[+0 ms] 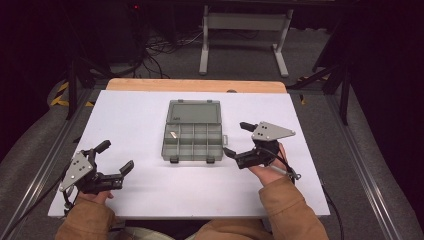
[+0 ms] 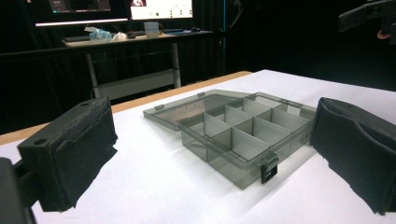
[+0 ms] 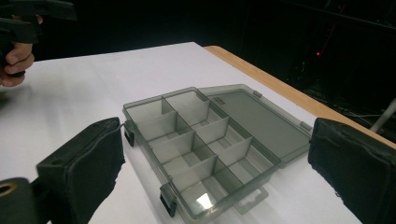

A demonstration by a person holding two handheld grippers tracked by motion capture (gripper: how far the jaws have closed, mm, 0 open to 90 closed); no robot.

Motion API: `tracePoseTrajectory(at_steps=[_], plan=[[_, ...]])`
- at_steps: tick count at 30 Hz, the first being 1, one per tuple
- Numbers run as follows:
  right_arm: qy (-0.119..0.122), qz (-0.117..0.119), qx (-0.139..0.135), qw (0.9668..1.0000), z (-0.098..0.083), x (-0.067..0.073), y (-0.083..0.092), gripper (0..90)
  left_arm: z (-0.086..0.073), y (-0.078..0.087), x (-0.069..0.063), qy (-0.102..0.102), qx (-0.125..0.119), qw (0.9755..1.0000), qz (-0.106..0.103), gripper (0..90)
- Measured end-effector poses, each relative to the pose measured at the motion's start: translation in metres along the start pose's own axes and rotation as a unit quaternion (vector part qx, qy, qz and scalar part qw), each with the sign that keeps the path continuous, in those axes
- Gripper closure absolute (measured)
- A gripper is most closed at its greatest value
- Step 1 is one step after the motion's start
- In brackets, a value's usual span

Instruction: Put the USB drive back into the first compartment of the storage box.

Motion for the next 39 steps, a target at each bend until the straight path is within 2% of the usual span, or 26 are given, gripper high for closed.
tracePoseTrajectory(at_steps=[4,7,15,22,28,31,32,34,39], plan=[[-0.008,-0.009,-0.019,0.9997,-0.009,-0.003,0.008,2.2,0.0,0.0,0.0,0.0,0.0,1.0,0.0,1.1],[-0.005,-0.013,-0.032,0.9994,-0.016,-0.003,0.014,1.8,0.0,0.0,0.0,-0.001,0.0,1.0,0.0,1.1],[-0.017,-0.033,-0.049,0.9981,-0.038,-0.008,0.026,1.2,0.0,0.0,0.0,-0.002,0.001,1.0,-0.001,1.1],[-0.027,-0.044,-0.055,0.9972,-0.054,-0.012,0.032,0.2,-0.001,-0.001,0.0,-0.001,0.001,1.0,-0.002,1.0],[-0.04,-0.053,-0.054,0.9964,-0.075,-0.013,0.035,0.0,-0.002,-0.001,0.0,0.002,0.001,1.0,-0.004,1.0],[-0.039,-0.057,-0.058,0.9959,-0.078,-0.013,0.036,0.0,-0.002,-0.001,0.0,0.004,-0.001,1.0,-0.006,0.9],[-0.045,-0.065,-0.067,0.9946,-0.082,-0.012,0.038,0.0,-0.002,-0.001,0.0,0.005,-0.001,1.0,-0.007,0.9],[-0.048,-0.066,-0.073,0.994,-0.084,-0.011,0.037,0.0,-0.002,-0.001,0.0,0.004,-0.002,1.0,-0.007,0.9],[-0.043,-0.061,-0.072,0.9946,-0.087,-0.007,0.035,0.0,-0.004,-0.002,0.002,0.01,-0.003,0.9999,-0.01,0.9]])
Point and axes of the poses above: each handheld gripper's, and its own axes: y roughly backward along the jaws, z roughly out of its top, x roughly to its left, the point moved 8 cm from there along -y, roughly forward along the jaws, and after that the axes turned 5 degrees about z, right-handed, at the moved point
